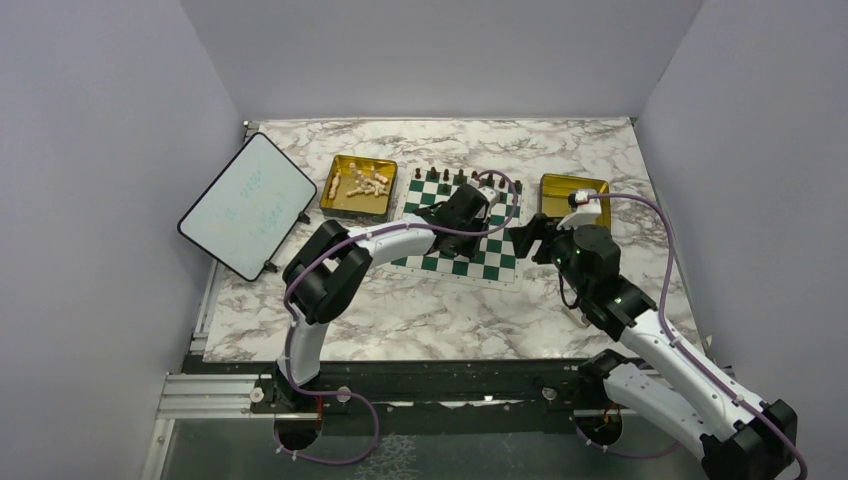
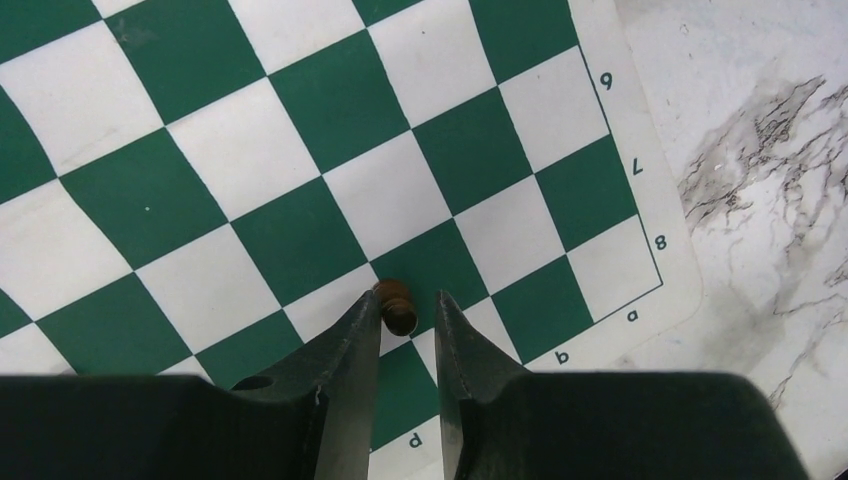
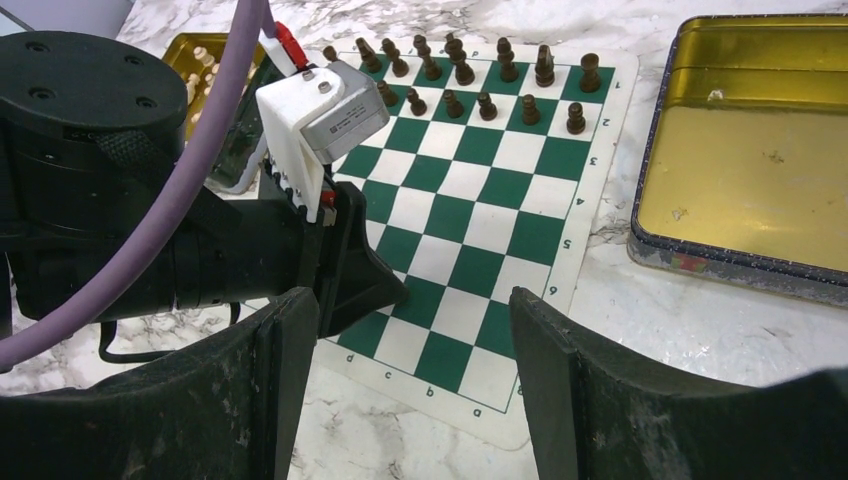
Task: Set up the chess pieces on the board
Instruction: Pick up the chess piece from the chessboard.
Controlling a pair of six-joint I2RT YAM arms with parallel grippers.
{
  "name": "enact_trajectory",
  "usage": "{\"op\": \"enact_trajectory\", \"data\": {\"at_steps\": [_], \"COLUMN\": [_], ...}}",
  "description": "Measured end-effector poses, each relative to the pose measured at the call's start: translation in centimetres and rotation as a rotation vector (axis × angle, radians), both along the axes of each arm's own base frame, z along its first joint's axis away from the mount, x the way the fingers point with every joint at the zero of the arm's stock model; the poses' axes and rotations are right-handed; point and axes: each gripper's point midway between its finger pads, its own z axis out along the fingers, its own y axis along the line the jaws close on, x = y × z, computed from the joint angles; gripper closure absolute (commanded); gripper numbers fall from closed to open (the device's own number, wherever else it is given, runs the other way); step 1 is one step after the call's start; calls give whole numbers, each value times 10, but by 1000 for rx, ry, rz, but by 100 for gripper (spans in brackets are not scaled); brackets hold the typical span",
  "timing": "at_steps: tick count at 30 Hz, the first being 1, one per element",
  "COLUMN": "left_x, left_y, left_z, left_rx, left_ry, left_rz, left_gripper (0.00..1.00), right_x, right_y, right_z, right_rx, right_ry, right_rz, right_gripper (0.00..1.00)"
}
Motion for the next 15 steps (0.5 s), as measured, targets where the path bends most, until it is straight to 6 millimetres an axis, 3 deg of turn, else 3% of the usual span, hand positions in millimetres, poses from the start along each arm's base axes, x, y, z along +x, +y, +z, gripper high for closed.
{"op": "enact_trajectory", "data": {"at_steps": [15], "left_x": [2], "left_y": [4], "left_z": [-5], "left_rx": [41], "left_ry": [-26], "left_rz": [3], "left_gripper": [87], "right_x": [0], "right_y": [0], "right_z": [-1], "right_rx": [0], "right_ry": [2], "right_rz": [-1], "right_gripper": [25]}}
